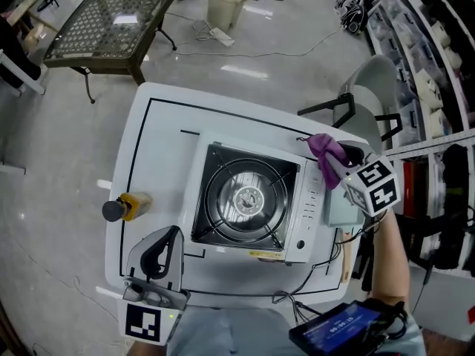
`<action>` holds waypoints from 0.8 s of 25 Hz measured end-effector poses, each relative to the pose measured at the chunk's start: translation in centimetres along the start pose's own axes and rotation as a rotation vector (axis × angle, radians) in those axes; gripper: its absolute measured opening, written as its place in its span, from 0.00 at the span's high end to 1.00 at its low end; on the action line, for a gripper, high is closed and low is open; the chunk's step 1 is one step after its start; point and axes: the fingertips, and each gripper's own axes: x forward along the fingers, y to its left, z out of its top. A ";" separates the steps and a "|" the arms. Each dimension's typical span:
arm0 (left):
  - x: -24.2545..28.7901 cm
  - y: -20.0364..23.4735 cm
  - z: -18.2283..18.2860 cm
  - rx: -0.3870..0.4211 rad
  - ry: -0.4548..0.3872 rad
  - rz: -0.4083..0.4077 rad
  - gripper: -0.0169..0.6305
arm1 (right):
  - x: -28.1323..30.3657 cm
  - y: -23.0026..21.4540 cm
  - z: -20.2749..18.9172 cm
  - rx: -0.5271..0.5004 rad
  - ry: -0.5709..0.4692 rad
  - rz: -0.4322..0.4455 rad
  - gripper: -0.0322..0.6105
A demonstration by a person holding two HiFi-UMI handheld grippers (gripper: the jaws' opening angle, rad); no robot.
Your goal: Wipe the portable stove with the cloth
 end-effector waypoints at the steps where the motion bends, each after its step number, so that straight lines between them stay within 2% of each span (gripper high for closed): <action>1: 0.1 0.2 -0.3 -0.003 0.004 0.002 0.95 | 0.4 0.6 -0.1 -0.032 0.010 0.038 0.76; 4: 0.2 0.7 -0.9 -0.009 0.017 0.006 0.95 | 1.3 2.2 -0.7 -0.146 0.069 0.119 0.76; 6: 0.2 1.0 -1.2 -0.015 0.023 0.010 0.95 | 1.9 2.8 -0.7 -0.182 0.094 0.150 0.76; 13: -0.1 2.1 -1.3 -0.027 0.026 0.025 0.95 | 2.7 5.0 2.1 -0.218 0.072 0.241 0.76; 20: -0.5 3.0 -1.5 -0.041 0.025 0.036 0.95 | 4.3 6.6 4.4 -0.266 0.079 0.279 0.76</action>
